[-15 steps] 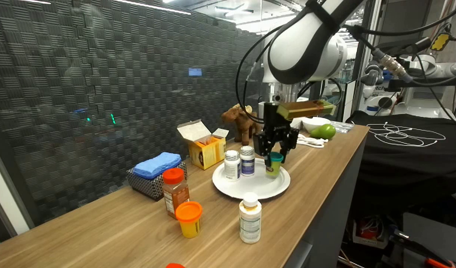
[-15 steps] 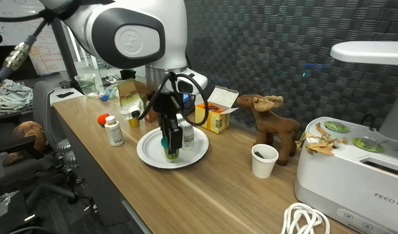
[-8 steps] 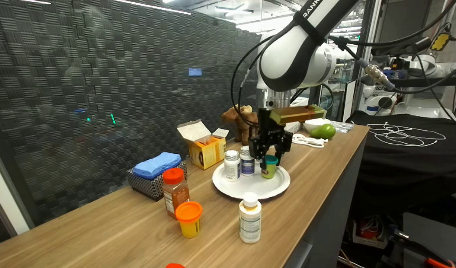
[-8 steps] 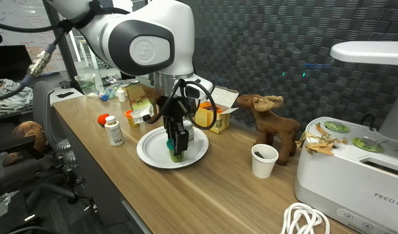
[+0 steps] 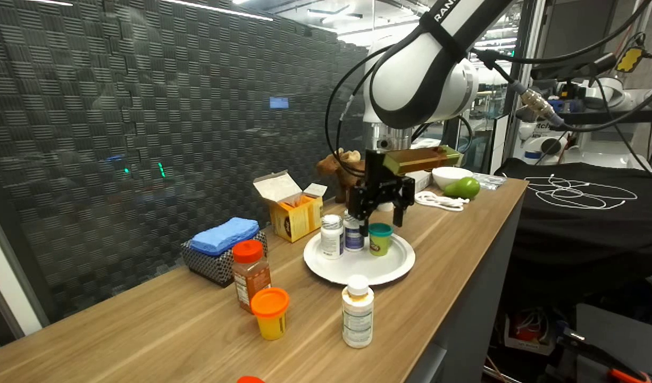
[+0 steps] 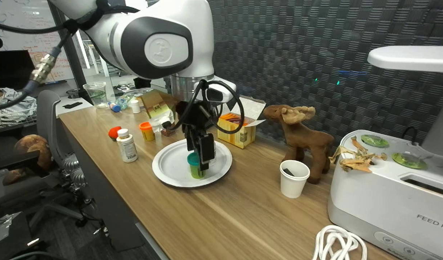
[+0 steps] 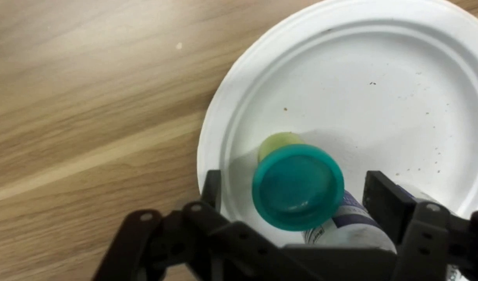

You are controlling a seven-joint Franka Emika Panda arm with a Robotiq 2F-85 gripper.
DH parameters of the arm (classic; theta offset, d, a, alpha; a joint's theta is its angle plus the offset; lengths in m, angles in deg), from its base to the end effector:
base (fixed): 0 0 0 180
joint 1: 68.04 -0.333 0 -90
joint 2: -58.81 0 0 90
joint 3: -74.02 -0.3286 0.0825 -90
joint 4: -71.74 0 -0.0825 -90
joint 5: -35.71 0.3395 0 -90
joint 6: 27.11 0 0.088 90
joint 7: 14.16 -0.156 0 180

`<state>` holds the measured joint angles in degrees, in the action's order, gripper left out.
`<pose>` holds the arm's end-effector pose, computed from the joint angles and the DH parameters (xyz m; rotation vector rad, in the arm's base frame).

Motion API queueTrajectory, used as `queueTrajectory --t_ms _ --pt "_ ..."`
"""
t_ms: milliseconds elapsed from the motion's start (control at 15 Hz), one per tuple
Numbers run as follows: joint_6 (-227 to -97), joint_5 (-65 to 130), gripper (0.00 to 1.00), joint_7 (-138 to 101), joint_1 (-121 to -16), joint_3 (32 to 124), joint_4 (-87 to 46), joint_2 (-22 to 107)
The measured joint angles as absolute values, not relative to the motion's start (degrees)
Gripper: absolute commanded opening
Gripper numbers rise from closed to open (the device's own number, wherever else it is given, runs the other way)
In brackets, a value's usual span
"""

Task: Put the containers and strawberry toy on the white plate

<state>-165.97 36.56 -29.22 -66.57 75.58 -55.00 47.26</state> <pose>0.5230 -0.0271 0.2848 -3.0945 0.5094 -0.0150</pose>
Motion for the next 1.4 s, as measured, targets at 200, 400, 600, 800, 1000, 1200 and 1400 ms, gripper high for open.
queueTrajectory --t_ms 200,400,600,800,1000,1200,1400 --pt "-165.5 34.51 1.0 -29.49 -67.39 75.55 -54.99 49.17" --pt "-162.07 34.38 1.0 -29.52 -68.6 74.93 -54.62 52.2" --pt "-158.71 34.56 1.0 -30.91 -70.04 73.34 -54.43 55.29" --pt "-157.48 35.87 1.0 -32.01 -71.47 71.42 -54.43 56.67" --pt "-157.03 38.84 1.0 -32.01 -72.79 69.62 -54.46 56.15" --pt "-156.21 40.39 1.0 -32.8 -74.07 68.34 -54.56 54.84" --pt "-155.74 40.74 1.0 -33.65 -75.32 67.4 -54.88 53.7"
